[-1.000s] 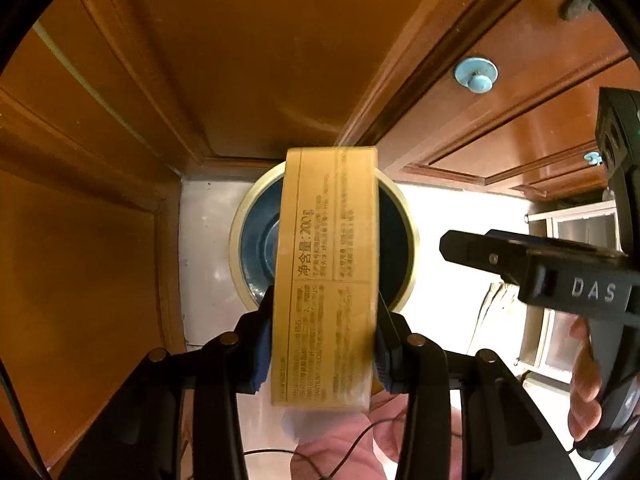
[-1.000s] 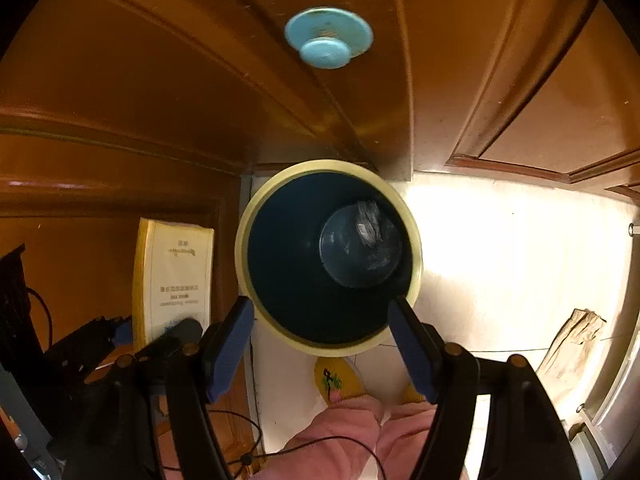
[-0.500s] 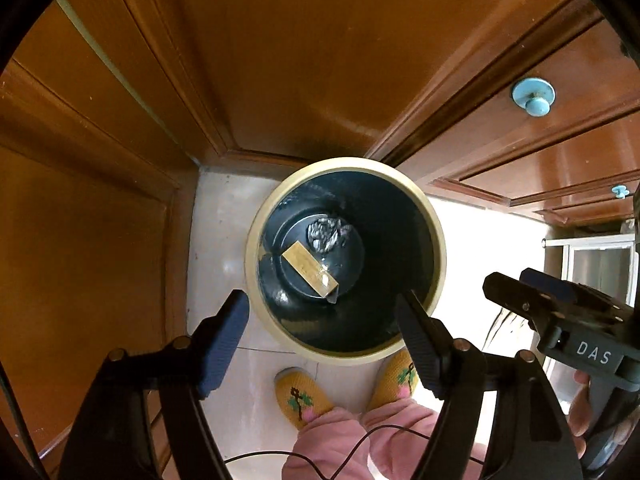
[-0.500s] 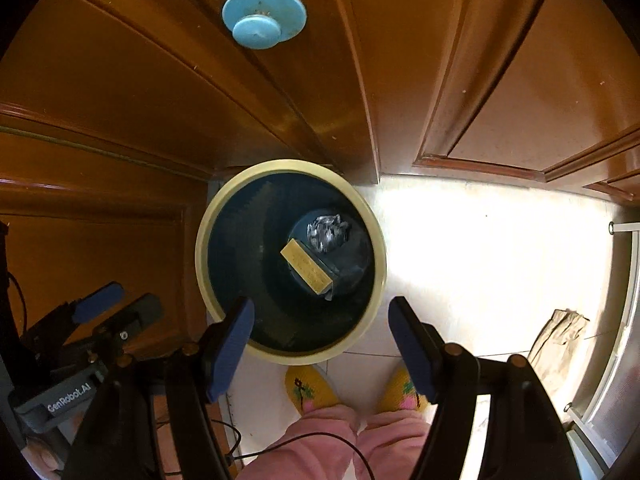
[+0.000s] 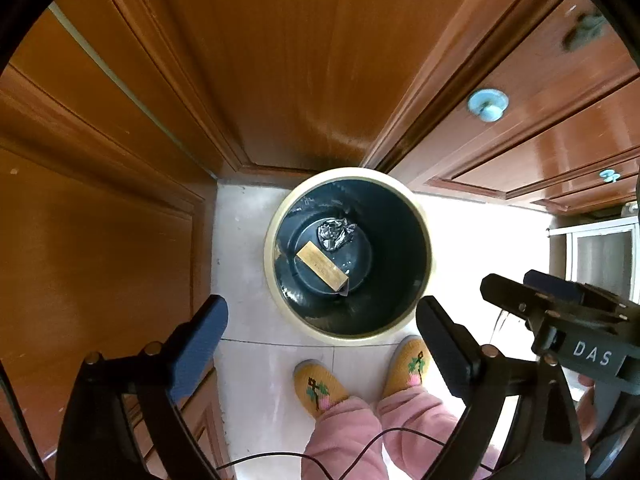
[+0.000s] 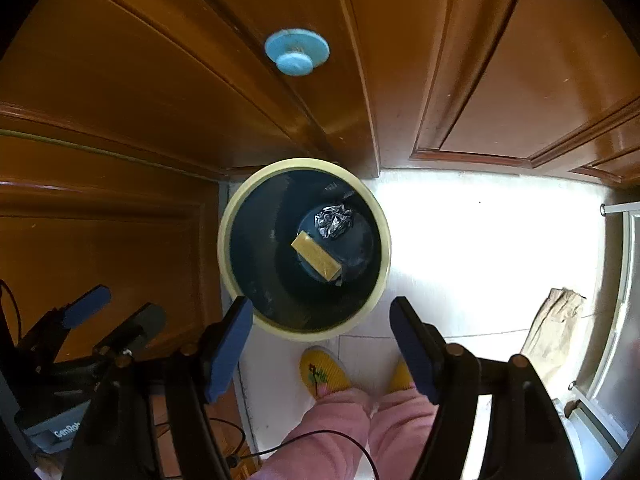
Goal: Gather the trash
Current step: 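Raise both tools back toward the counter trash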
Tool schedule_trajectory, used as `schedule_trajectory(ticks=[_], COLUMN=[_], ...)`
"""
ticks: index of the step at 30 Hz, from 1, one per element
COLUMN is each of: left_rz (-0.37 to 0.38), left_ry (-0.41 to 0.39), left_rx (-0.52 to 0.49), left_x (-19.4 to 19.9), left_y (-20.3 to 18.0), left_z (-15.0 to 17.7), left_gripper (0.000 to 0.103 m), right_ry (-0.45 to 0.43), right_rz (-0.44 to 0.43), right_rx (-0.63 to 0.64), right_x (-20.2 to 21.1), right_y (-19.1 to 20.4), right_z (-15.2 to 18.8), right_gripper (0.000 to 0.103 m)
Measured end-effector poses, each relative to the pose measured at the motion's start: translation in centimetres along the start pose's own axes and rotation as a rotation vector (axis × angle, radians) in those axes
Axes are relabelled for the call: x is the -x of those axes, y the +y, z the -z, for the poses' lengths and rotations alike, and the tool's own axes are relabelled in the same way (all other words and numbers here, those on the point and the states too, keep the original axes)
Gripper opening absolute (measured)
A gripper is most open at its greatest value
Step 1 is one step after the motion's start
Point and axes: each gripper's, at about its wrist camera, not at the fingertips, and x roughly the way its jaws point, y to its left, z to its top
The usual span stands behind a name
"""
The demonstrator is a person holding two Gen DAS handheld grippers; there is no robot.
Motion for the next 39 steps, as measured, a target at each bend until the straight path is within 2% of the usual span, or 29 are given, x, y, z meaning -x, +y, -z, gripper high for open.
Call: schedule_trajectory(ticks=[4,12,19,29,39], left_rz=[0.003,-0.003,0.015,0.042,0.047], left_ry=[-0.011,-0.01,-0.056,-0.202,-0.357], left_rx=[0.012,0.015,-0.01,-0.003,0.019], left_x=[2.9,8.8,17.2,30.0,40.8], left_y=[-0.1,-0.6,-1.6,-2.0,-2.1], left_z=[0.1,0.1,-0.8,-3.0,-7.3], left_gripper=[0.098,0.098,0.098,0.098,0.098], right_ry=[0.005,-0.006,-0.053,-0.216,-0.383], right_rz=[-0.004,0.024,0.038,0.034,0.006], right_rx=[-0.007,-0.027,-0.008,0.016,-0.026], right_x=[2.4,7.6,14.9,27.8,36.7], right_y=[0.6,1.9,3.9,6.7,8.6], right_z=[0.6,1.3,1.7,1.9,0.9], right_gripper=[0.072,0.072,0.072,0.072,0.072])
